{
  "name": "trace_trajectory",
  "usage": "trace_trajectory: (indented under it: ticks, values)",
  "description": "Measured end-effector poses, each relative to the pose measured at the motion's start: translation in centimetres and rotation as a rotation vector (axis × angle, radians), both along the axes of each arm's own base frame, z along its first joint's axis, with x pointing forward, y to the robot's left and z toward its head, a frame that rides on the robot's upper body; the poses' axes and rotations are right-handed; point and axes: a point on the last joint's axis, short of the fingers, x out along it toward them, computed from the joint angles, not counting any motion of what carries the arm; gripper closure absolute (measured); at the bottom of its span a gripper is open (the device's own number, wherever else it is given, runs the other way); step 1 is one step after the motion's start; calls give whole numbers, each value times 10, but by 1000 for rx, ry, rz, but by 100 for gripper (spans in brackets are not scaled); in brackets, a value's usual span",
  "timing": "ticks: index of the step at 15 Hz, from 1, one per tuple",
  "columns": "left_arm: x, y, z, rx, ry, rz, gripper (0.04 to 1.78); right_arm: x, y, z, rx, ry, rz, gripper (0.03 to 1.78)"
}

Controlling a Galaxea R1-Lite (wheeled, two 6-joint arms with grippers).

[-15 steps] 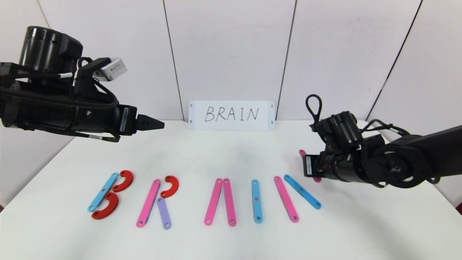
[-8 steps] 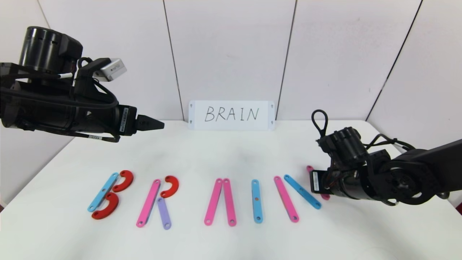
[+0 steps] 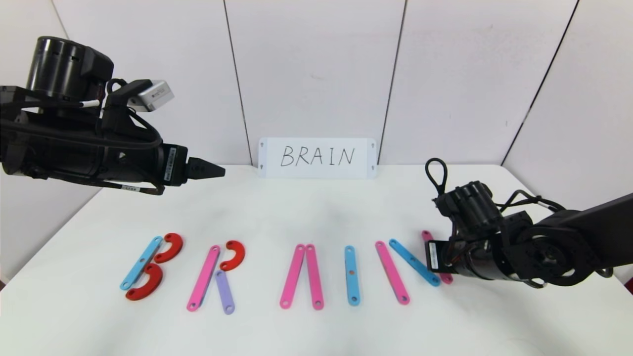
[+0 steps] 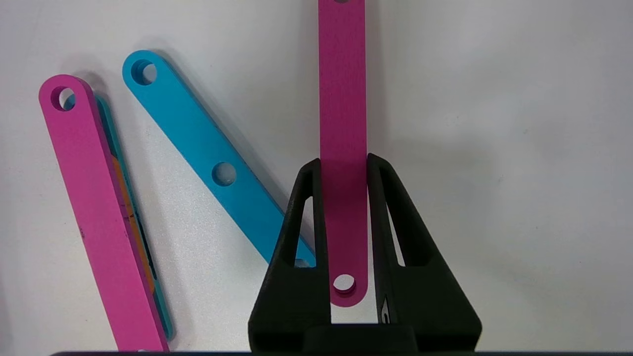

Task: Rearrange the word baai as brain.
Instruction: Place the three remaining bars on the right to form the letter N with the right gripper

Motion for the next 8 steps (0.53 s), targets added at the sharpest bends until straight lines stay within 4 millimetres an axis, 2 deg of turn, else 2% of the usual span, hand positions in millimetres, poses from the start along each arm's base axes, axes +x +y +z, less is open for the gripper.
trace_trajectory:
  ticks: [2, 4, 6, 8]
  values:
    - [0, 0, 0, 1, 0, 0, 8, 1, 0, 0, 6, -4, 1, 146]
    - [0, 0, -1, 1, 2, 0, 8, 1, 0, -1, 7, -6, 2, 129]
    - [0, 0, -1, 1, 2, 0, 8, 1, 0, -1, 8, -5, 3, 101]
    - [0, 0, -1, 1, 3, 0, 8, 1, 0, -1, 8, -5, 4, 64]
